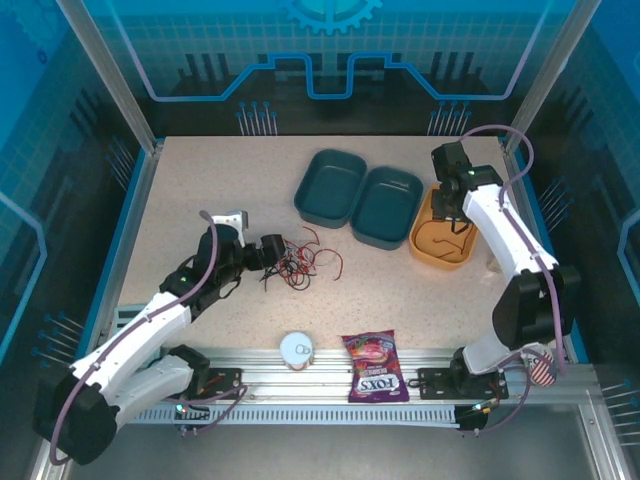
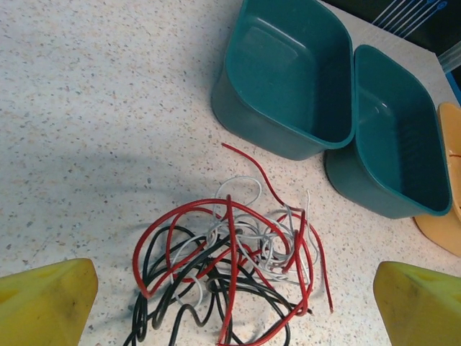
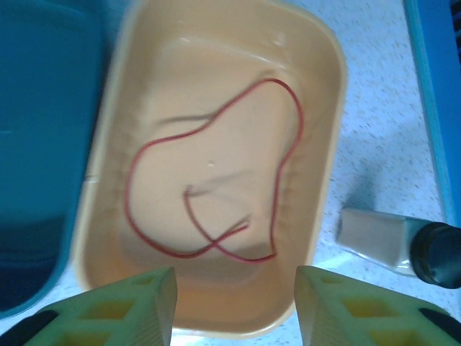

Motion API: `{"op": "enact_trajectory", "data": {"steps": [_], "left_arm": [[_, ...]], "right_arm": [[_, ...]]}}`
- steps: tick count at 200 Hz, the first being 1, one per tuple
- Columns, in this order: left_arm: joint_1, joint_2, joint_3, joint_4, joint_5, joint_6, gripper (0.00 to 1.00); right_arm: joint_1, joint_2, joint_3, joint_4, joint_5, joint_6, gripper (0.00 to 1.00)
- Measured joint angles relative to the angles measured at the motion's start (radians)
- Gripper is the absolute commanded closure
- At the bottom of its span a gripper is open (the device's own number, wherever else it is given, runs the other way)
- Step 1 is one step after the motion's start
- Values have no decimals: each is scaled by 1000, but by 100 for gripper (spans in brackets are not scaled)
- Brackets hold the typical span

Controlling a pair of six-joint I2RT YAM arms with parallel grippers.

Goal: Untangle the cables

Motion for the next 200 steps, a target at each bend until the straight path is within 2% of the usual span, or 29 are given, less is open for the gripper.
{"op": "enact_trajectory", "data": {"steps": [47,89,136,200], "left_arm": [[13,97,77,-47,39,-23,1],[95,183,91,-64,117,-64,1],[154,246,91,-60,206,-93,10],[166,309,94,-17,257,-98,17]], "right_arm": [[229,-95,-61,135,-181,37,53],[398,17,-79,308,-336,120,58],[505,214,-34,388,-435,225,62],[623,243,-34,465,-473,310,64]]}}
